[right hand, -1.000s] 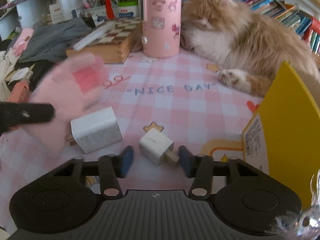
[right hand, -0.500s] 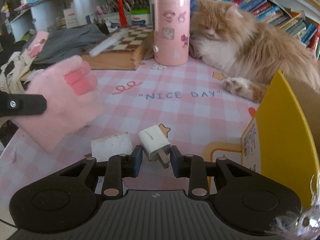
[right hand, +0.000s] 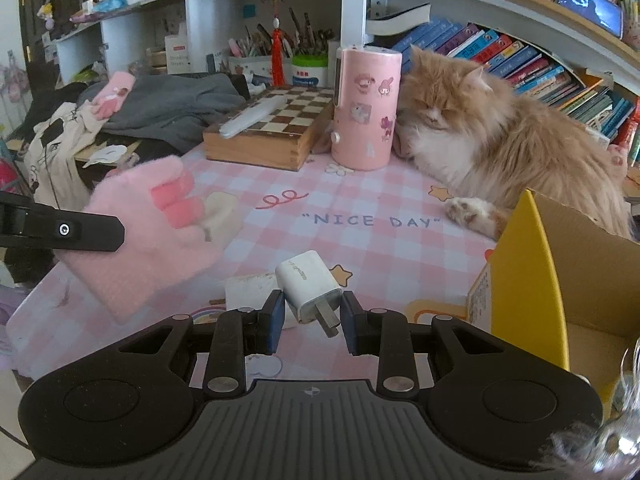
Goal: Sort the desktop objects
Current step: 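Carry the pink glove with the left tool while the right tool carries the charger to the yellow box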
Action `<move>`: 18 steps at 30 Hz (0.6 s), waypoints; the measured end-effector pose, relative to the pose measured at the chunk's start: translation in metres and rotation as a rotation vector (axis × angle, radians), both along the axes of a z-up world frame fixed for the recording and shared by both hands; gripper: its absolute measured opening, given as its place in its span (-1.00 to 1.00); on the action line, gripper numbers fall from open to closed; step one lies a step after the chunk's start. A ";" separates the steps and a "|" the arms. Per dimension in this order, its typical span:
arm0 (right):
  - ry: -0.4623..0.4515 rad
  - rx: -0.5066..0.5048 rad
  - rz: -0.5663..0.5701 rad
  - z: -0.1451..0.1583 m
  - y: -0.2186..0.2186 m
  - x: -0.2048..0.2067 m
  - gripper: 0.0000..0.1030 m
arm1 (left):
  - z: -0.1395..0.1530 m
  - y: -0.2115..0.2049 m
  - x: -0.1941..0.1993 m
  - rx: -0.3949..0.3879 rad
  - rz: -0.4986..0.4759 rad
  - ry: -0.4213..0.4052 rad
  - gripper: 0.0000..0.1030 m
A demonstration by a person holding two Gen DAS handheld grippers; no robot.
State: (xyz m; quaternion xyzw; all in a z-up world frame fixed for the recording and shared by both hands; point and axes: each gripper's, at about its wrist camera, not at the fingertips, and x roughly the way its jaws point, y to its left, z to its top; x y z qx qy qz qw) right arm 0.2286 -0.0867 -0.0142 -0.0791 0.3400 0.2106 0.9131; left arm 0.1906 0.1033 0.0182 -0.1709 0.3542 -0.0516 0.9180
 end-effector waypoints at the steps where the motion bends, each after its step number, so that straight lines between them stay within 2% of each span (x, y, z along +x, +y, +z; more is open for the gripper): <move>1: -0.001 0.003 -0.004 0.001 -0.001 -0.003 -0.47 | 0.001 0.000 -0.003 -0.003 -0.002 -0.006 -0.78; 12: -0.024 -0.007 -0.035 0.016 -0.014 -0.054 -0.47 | 0.008 0.004 -0.041 -0.022 -0.056 -0.054 -0.79; 18: 0.001 -0.002 -0.060 0.015 -0.017 -0.085 -0.47 | 0.004 0.004 -0.066 -0.029 -0.094 -0.043 -0.79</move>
